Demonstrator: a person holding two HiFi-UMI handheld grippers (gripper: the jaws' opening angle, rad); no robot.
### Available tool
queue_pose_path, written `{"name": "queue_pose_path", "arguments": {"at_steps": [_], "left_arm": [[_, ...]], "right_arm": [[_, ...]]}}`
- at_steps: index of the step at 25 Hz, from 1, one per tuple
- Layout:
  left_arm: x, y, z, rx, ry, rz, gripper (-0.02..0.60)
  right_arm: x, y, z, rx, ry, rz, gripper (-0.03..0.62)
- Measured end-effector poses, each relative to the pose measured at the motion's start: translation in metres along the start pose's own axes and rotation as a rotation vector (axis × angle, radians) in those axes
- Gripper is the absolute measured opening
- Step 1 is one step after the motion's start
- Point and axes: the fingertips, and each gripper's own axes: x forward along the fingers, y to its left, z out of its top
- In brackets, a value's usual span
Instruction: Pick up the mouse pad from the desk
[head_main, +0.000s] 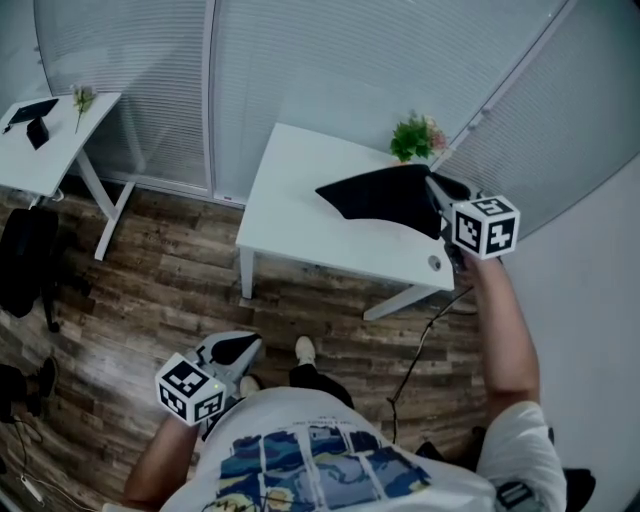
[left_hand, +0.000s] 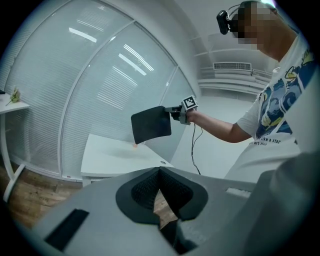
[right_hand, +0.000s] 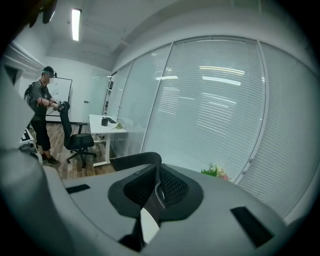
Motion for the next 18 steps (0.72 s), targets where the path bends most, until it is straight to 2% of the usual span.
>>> {"name": "queue_pose_path", "arguments": {"at_steps": [9, 18], "left_arm": [[-0.011, -0.007, -0.009, 0.001, 0.003, -0.011, 0.002], [-0.011, -0.015, -0.012, 0.003, 0.0, -0.027, 0.002]], "right_arm": [[-0.041, 0.032, 0.024, -0.01, -0.052, 0.015, 0.025], [-0.07, 0.051, 0.028, -0.016, -0.074, 0.033, 0.025]]}}
